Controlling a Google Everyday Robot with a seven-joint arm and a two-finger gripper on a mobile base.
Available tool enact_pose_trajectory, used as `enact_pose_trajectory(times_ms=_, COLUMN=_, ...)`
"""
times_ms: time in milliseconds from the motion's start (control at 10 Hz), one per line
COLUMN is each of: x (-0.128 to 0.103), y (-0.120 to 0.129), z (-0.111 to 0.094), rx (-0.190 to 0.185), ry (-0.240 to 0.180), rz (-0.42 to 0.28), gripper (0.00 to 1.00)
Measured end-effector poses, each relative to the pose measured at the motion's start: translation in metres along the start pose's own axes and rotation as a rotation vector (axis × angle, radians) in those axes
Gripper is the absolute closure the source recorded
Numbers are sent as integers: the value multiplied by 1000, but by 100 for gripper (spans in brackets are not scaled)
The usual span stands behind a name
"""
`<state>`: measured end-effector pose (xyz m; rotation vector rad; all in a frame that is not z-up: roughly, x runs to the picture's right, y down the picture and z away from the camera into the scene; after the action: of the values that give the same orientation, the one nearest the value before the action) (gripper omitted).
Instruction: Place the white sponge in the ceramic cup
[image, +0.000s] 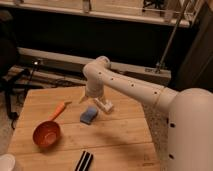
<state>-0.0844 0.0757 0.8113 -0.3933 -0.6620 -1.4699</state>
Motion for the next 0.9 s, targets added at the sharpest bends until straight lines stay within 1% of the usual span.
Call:
enact_pose_trajectory(times_ms=200, x=0, y=-4, z=18, rx=-33, ry=-7, rz=17, gripper=20)
enact_pose_trajectory(times_ms=500, x=1, y=-3, z=45, rx=-72, ry=-16, rz=79, gripper=20)
enact_pose_trajectory(times_ms=700, x=3, y=-3, z=64, rx=-74, ry=-12, rz=122, gripper=20)
enact_pose_trajectory(times_ms=800, x=5, y=-4, z=74, rx=-64, ry=-10, rz=151, gripper=20)
enact_pose_trajectory(times_ms=900, x=6, y=-4, z=80, rx=-58, ry=-12, rz=171, gripper=20)
